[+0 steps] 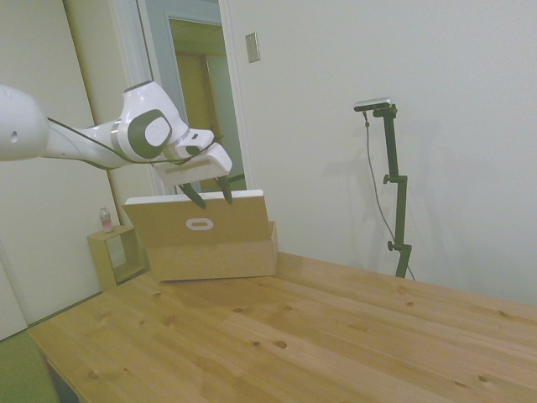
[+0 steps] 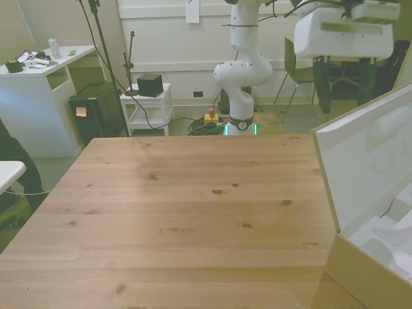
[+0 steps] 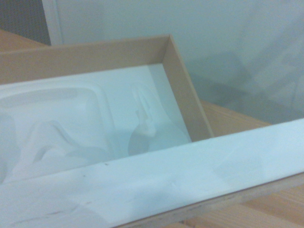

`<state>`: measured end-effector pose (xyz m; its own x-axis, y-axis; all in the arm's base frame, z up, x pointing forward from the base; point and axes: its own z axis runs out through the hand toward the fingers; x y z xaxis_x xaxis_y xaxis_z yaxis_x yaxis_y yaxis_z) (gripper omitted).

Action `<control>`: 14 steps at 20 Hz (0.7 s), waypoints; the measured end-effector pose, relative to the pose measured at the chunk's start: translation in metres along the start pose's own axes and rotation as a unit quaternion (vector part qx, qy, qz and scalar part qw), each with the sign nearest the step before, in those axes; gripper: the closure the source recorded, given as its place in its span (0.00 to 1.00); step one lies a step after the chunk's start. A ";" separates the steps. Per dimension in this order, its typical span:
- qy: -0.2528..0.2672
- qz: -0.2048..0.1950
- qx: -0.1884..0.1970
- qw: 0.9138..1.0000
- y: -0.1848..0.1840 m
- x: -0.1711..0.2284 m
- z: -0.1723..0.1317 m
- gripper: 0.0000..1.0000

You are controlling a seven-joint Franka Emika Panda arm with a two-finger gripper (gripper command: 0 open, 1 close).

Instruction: Close the box

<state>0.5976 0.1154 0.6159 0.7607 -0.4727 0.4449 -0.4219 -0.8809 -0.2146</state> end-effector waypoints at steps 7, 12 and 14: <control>0.014 0.005 -0.017 1.000 -0.045 0.051 0.044 0.00; -0.028 0.022 -0.046 0.998 -0.027 0.031 0.056 0.00; -0.057 0.040 -0.061 0.996 -0.007 0.015 0.064 0.00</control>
<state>0.6433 0.1133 0.5683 0.7707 -0.5466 0.3275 -0.5346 -0.8343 -0.1344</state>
